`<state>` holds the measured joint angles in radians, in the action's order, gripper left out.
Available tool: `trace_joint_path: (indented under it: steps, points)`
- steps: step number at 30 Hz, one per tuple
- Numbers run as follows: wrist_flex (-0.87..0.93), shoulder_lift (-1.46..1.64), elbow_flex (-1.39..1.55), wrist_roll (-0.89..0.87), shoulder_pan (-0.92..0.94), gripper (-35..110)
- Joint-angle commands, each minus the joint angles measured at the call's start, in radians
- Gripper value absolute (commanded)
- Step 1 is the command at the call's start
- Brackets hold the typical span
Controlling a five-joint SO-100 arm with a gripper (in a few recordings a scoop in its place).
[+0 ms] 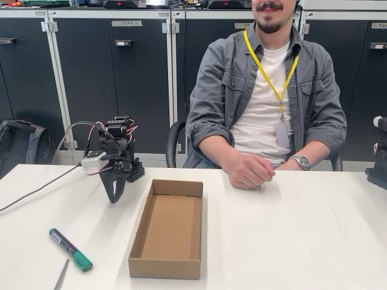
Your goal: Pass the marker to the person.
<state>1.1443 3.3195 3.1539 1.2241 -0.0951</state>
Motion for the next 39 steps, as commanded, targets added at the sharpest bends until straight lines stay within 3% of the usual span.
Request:
trace_joint_path:
  steps: [1, 27, 32, 39]
  points:
    - [0.023, 0.011, 0.018, -0.041, 0.048, -5]
    - [-0.02, 0.011, 0.017, -0.055, 0.078, -4]
    - [-0.17, -0.075, -0.028, -0.051, 0.173, 18]
    - [-0.353, -0.367, -0.331, -0.063, 0.391, 27]
